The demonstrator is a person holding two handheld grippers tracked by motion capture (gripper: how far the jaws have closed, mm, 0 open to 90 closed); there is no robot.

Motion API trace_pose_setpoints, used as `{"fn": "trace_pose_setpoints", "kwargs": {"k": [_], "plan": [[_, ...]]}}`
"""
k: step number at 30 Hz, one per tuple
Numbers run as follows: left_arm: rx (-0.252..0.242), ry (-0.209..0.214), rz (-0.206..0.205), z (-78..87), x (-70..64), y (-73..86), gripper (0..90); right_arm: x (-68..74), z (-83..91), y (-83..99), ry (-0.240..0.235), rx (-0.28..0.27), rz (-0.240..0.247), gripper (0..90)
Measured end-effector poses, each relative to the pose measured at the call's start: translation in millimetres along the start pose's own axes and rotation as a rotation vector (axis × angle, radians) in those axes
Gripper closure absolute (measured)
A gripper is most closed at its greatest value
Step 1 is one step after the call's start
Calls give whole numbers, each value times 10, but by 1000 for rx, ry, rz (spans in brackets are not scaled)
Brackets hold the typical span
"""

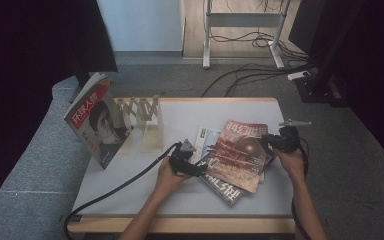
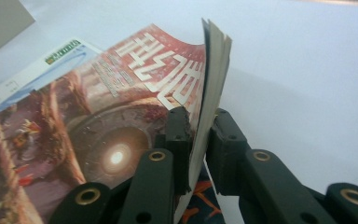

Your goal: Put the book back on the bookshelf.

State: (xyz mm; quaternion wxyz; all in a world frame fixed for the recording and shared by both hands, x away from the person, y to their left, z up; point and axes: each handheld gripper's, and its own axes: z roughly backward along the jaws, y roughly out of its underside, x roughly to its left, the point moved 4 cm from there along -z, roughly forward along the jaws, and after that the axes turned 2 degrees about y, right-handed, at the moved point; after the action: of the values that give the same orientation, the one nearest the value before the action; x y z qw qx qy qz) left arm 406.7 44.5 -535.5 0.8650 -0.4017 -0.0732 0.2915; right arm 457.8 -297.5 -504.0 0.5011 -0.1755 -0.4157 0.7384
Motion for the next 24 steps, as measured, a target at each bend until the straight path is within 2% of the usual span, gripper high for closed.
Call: {"fn": "trace_pose_setpoints", "kwargs": {"k": [6, 13, 24], "plan": [[-5, 5, -7, 4, -1, -1, 132, 93, 101, -84, -8, -32, 30, 805], [-5, 45, 16, 7, 17, 20, 143, 182, 219, -160, -20, -63, 43, 809], [4, 49, -6, 44, -11, 27, 145, 421, 306, -298, -57, -93, 87, 821]]}}
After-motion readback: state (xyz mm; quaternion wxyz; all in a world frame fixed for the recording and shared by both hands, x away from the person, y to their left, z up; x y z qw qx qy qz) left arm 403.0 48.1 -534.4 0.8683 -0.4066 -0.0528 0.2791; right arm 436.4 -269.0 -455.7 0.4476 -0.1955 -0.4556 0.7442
